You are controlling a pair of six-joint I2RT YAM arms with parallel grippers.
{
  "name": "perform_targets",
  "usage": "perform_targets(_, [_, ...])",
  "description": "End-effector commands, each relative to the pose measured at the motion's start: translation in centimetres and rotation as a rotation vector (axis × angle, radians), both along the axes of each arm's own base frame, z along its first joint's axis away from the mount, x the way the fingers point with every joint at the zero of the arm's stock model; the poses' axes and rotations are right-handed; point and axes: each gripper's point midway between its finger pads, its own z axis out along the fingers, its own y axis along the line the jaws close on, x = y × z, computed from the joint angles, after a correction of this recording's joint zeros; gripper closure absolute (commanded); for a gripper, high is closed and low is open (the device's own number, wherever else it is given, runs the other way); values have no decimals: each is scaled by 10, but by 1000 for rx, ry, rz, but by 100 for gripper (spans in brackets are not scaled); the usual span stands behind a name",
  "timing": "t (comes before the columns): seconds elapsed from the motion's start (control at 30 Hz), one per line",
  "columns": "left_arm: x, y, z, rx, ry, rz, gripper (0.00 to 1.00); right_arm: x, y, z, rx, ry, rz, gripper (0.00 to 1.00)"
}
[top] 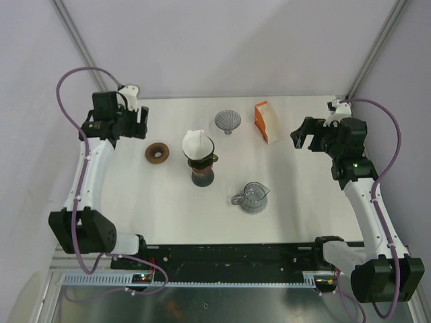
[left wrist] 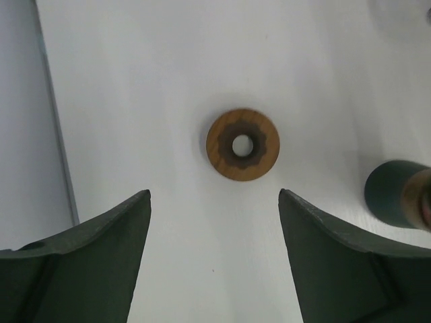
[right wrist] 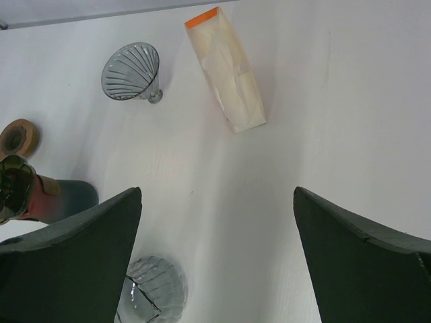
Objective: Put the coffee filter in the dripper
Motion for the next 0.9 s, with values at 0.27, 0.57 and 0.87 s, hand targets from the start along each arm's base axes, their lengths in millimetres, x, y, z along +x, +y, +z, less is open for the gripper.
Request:
perform_targets(0.27, [30,20,-138,-59,224,36,23,4,-3,8,-23,-42,8,1])
perform_targets(0.57, [54,20,-188,-89,299,46,24,4,-6,5,-36,-35,-8,1])
perform_targets(0.87, [73,21,-214,-106,334,74,37,5,-8,1,-41,-22,-11,1])
